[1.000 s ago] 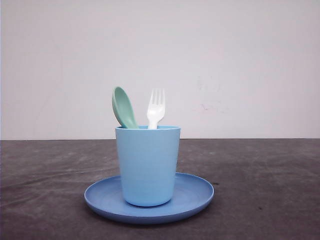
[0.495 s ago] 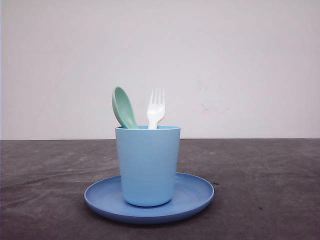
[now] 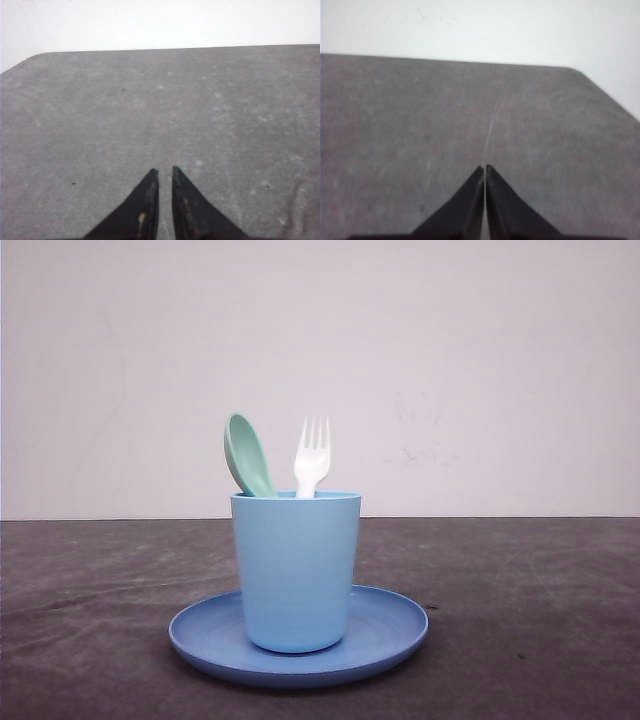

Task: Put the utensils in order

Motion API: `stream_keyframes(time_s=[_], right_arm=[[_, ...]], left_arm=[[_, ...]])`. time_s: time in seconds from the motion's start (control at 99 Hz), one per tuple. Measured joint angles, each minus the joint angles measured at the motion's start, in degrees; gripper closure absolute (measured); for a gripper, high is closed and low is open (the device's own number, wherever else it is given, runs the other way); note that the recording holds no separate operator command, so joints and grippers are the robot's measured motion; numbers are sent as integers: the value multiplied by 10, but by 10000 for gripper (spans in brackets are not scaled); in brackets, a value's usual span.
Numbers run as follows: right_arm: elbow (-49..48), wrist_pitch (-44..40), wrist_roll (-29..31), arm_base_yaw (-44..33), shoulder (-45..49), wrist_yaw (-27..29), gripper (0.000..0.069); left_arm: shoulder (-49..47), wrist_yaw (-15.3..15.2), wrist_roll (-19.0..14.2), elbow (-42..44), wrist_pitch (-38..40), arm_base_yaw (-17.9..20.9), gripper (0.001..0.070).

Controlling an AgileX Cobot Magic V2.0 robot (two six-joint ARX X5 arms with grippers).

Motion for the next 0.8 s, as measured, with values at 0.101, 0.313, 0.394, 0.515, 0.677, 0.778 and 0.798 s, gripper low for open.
stream_keyframes(time_s=[0.101,0.313,0.394,0.515,0.677,0.778,0.798], right_arm=[[0,-27,-1,0,-20,2,687],[1,-46,-3,0,-37,2,687],[1,-46,-3,0,-37,2,687],[1,-45,-3,0,-37,2,687],[1,-44,-3,0,-37,2,687],[1,-44,-3,0,-37,2,687],[1,-44,-3,0,-37,2,687]], left_arm=[[0,0,0,0,0,0,686],[0,0,0,0,0,0,686],[0,0,0,0,0,0,686],[0,0,0,0,0,0,686],[0,0,0,0,0,0,686],[0,0,0,0,0,0,686],[0,0,0,0,0,0,686]])
